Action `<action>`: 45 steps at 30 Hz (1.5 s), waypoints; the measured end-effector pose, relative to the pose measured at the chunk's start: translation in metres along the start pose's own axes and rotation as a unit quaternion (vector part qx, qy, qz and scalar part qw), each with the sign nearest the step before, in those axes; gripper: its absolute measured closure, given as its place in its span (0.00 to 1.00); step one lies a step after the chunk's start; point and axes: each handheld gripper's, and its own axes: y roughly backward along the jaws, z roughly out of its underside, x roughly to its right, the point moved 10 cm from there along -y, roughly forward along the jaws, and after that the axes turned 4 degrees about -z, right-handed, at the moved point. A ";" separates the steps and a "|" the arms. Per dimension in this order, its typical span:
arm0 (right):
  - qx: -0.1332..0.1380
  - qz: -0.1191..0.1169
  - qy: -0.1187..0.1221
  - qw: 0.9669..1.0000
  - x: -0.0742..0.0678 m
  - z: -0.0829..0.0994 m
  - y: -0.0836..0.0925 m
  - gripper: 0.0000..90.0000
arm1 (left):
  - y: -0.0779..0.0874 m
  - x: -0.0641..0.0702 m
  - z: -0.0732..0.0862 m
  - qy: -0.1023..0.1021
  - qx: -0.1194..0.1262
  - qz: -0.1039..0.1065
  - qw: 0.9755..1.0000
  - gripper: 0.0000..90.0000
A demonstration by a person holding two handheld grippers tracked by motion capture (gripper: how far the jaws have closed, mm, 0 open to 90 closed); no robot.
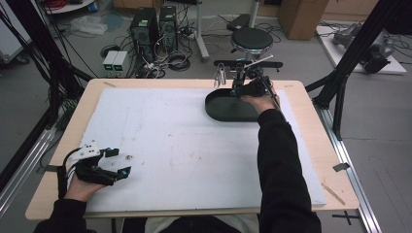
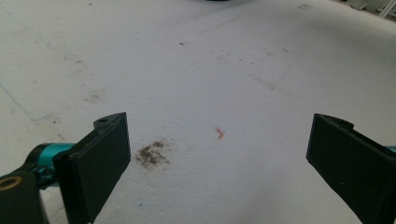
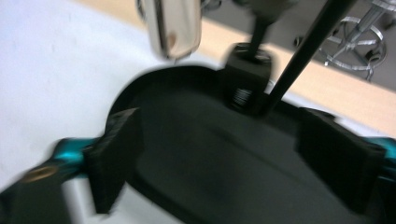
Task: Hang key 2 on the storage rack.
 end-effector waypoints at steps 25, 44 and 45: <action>0.056 -0.044 0.000 0.997 -0.011 0.046 0.049 0.01 | 0.002 0.001 0.000 0.001 -0.002 -0.005 1.000 0.08; 0.070 -0.045 0.009 0.997 -0.014 0.096 0.074 0.01 | 0.002 0.003 0.002 -0.001 -0.008 -0.002 1.000 0.08; 0.070 -0.045 0.009 0.996 -0.014 0.100 0.074 0.01 | 0.002 0.003 0.002 0.001 -0.007 -0.002 1.000 0.07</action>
